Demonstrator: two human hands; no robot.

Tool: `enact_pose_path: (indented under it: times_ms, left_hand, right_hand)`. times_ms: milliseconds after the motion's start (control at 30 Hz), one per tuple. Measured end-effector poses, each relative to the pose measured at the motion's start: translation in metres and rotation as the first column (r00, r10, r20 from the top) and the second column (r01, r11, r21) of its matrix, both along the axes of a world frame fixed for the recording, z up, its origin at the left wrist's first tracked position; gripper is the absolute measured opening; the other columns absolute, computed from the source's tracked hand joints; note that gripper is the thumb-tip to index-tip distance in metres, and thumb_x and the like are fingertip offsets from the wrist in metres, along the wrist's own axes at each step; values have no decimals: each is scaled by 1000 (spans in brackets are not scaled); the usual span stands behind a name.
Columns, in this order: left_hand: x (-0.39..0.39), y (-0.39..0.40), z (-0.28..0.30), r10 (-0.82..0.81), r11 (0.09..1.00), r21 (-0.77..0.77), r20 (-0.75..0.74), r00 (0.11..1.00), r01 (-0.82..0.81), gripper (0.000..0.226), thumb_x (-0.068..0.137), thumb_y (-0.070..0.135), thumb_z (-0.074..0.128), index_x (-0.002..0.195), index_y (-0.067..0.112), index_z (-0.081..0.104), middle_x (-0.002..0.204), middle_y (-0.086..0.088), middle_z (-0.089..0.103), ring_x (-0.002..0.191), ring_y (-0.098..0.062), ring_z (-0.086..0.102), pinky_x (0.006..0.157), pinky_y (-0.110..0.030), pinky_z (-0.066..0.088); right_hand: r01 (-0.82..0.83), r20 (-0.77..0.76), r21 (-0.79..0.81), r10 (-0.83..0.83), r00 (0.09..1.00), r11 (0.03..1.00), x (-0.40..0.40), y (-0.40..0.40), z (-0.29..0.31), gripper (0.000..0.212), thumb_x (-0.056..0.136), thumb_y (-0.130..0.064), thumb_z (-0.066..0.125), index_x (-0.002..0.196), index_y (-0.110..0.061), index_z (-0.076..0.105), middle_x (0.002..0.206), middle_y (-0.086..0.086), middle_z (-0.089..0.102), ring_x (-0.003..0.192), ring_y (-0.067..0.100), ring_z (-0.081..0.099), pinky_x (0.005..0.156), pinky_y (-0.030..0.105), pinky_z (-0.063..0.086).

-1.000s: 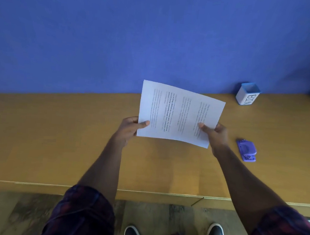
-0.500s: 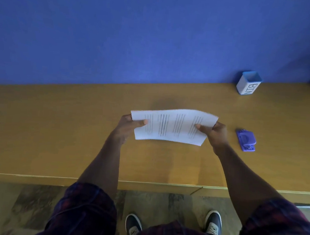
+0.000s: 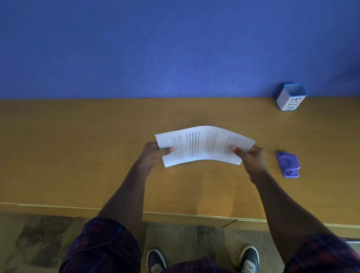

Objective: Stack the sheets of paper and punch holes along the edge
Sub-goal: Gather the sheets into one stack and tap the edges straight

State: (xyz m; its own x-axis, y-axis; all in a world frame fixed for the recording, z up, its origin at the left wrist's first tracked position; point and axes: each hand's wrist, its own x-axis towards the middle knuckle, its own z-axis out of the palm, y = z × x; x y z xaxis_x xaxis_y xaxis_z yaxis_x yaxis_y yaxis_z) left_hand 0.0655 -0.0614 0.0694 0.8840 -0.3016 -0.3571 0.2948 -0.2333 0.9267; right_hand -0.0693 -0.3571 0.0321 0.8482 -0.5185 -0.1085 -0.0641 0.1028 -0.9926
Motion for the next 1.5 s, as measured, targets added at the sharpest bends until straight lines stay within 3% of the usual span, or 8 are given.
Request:
enact_pose_path:
  times_ms: [300, 500, 600, 700, 833, 967, 1300, 1500]
  left_hand:
    - [0, -6, -4, -11, 998, 62, 54, 999, 8, 26, 90, 12, 78, 116, 5, 75, 115, -10, 77, 110, -29, 73, 96, -43, 56]
    - [-14, -23, -9, 257, 954, -124, -134, 957, -274, 21, 92, 21, 78, 109, 9, 75, 117, -11, 76, 101, -27, 72, 93, -47, 57]
    - [-24, -37, -10, 329, 883, -226, -324, 887, -410, 28, 93, 21, 76, 117, 8, 70, 123, -11, 73, 109, -30, 69, 93, -47, 57]
    - [-35, -48, -14, 337, 843, -264, -420, 843, -468, 30, 94, 22, 75, 120, 11, 67, 124, -9, 71, 107, -28, 67, 78, -38, 56]
    - [-46, -50, -27, 278, 825, -320, -489, 827, -466, 39, 93, 18, 75, 129, 9, 63, 129, -10, 70, 119, -30, 66, 106, -51, 52]
    - [-37, -36, -33, 404, 783, -245, -498, 767, -571, 36, 97, 42, 67, 107, 8, 69, 96, -10, 71, 77, -24, 68, 70, -37, 56]
    - [-39, -14, -61, 208, 925, 343, -101, 973, -163, 7, 89, 4, 70, 83, 7, 71, 84, -13, 62, 81, -22, 54, 74, -34, 44]
    - [-51, -14, -67, 278, 891, 402, -112, 954, -212, 12, 88, 4, 71, 98, 10, 73, 85, -7, 76, 68, -18, 74, 66, -31, 63]
  right_hand:
    - [24, -91, -118, -35, 995, 993, 1, -4, -8, 10, 87, -28, 80, 95, -33, 79, 94, -13, 79, 93, 11, 75, 74, 24, 56]
    - [301, -253, -308, -383, 889, 902, 10, 20, -12, 88, 70, -62, 82, 140, -19, 48, 135, -5, 57, 120, 13, 56, 99, 35, 48]
    - [218, -405, -92, -236, 883, 972, 19, 36, -10, 101, 64, -66, 84, 141, -15, 45, 127, 1, 60, 109, 24, 65, 91, 41, 55]
    - [78, -352, 62, -51, 935, 995, 26, 47, -13, 71, 71, -53, 87, 123, -10, 63, 113, 3, 73, 103, 26, 72, 84, 43, 61]
    - [23, -190, 97, -4, 982, 995, 26, 54, -13, 10, 86, -19, 78, 96, -22, 76, 95, -6, 79, 96, 22, 74, 72, 33, 63]
    - [-22, -300, -12, 18, 954, 1000, 25, 44, -18, 10, 90, -13, 73, 100, -15, 75, 102, 2, 77, 95, 23, 71, 74, 34, 55]
    - [-234, -487, -246, 89, 869, 941, 9, 33, -35, 26, 85, -16, 78, 109, -8, 72, 103, 8, 76, 83, 23, 71, 68, 32, 55]
    - [-225, -530, -390, -17, 848, 893, 5, 29, -36, 47, 84, -15, 76, 128, -9, 60, 110, 11, 75, 98, 31, 70, 83, 43, 58]
